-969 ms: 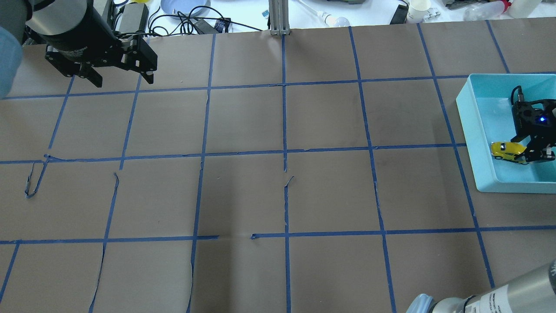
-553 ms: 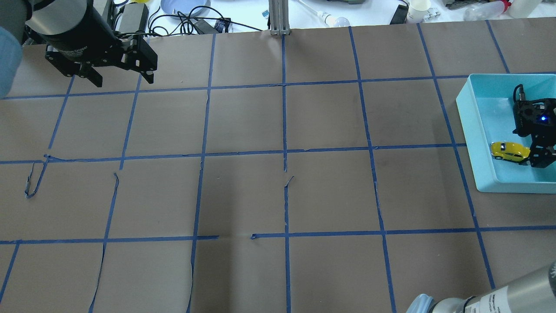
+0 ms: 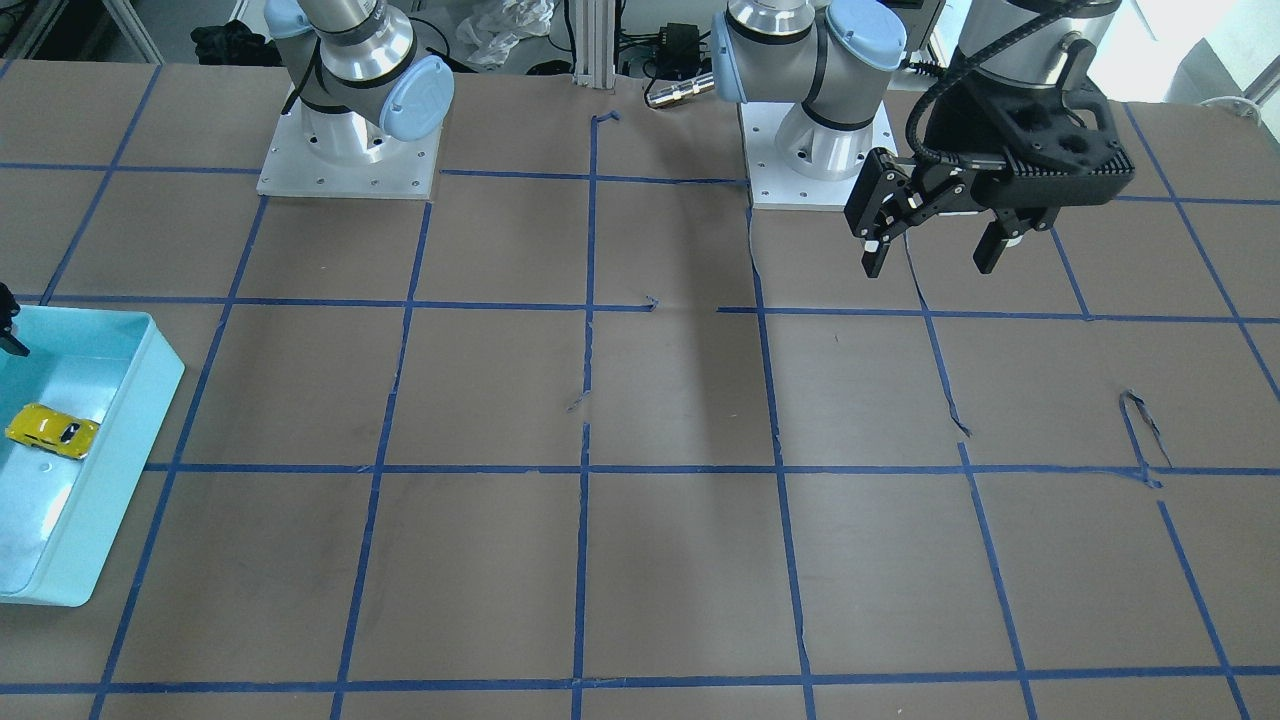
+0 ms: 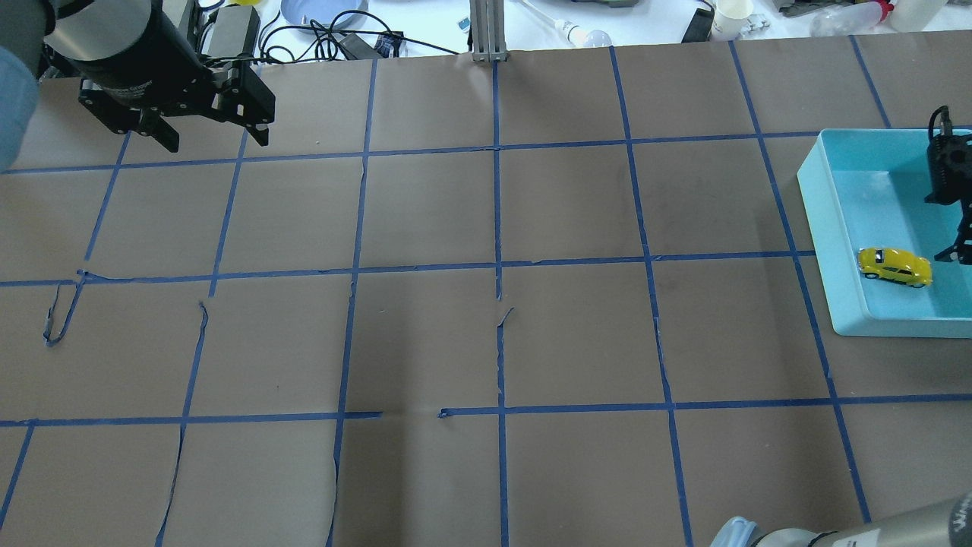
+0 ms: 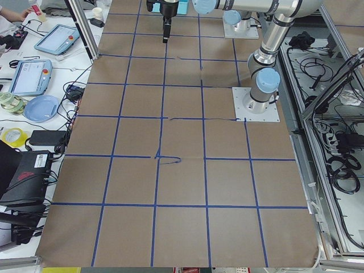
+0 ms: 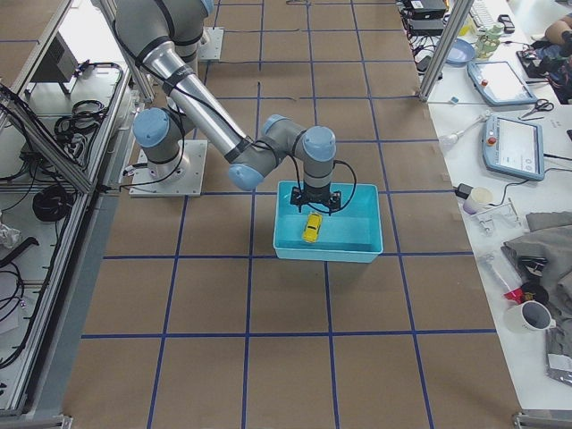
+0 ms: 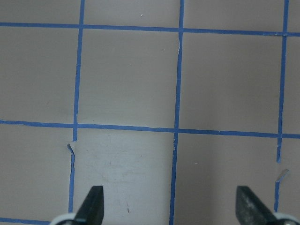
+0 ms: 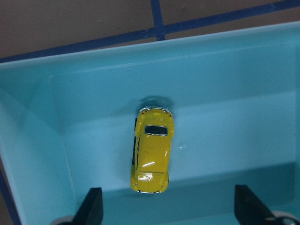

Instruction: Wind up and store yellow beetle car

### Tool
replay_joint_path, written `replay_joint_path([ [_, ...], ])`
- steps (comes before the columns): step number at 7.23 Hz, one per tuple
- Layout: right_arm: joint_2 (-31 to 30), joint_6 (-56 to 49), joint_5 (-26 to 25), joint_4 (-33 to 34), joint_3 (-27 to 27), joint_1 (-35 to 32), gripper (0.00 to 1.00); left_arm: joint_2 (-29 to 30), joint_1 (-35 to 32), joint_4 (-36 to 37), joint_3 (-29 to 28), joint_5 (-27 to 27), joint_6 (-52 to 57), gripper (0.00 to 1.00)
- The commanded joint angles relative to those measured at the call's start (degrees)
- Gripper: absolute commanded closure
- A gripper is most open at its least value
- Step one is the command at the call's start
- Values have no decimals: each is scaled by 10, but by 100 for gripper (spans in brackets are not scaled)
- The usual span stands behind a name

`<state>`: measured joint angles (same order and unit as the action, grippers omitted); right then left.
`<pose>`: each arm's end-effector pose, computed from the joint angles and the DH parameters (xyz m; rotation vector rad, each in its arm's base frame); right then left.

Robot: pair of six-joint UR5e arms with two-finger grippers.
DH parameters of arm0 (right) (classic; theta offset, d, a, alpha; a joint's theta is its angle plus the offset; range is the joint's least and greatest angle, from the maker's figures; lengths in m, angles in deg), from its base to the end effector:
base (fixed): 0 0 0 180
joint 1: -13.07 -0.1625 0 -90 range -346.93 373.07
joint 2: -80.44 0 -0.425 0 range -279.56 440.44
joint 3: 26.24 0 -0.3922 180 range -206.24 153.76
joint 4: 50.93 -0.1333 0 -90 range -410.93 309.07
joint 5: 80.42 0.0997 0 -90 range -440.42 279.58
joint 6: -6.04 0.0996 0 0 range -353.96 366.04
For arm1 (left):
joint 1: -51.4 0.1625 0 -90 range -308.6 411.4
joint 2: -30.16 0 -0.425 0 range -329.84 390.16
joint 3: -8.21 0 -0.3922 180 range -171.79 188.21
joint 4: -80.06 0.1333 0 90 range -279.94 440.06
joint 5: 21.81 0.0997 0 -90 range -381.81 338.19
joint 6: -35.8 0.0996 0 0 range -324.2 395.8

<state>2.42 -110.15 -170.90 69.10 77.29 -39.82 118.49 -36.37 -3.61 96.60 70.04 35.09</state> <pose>-0.2259 -0.5181 0.3179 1.9495 -2.3623 0.0154 -0.1108 -0.4988 0.5283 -0.0836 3.0952 -0.2596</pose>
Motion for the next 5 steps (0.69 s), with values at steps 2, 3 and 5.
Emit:
replay_joint_path([
  [2,-60,15,-16,-205,-144,-62,0,0,1,0,0,3,0,0],
  [3,-67,16,-16,-272,-185,-66,0,0,1,0,0,3,0,0],
  [5,-100,51,-17,-347,-210,-71,0,-1,0,0,0,3,0,0],
])
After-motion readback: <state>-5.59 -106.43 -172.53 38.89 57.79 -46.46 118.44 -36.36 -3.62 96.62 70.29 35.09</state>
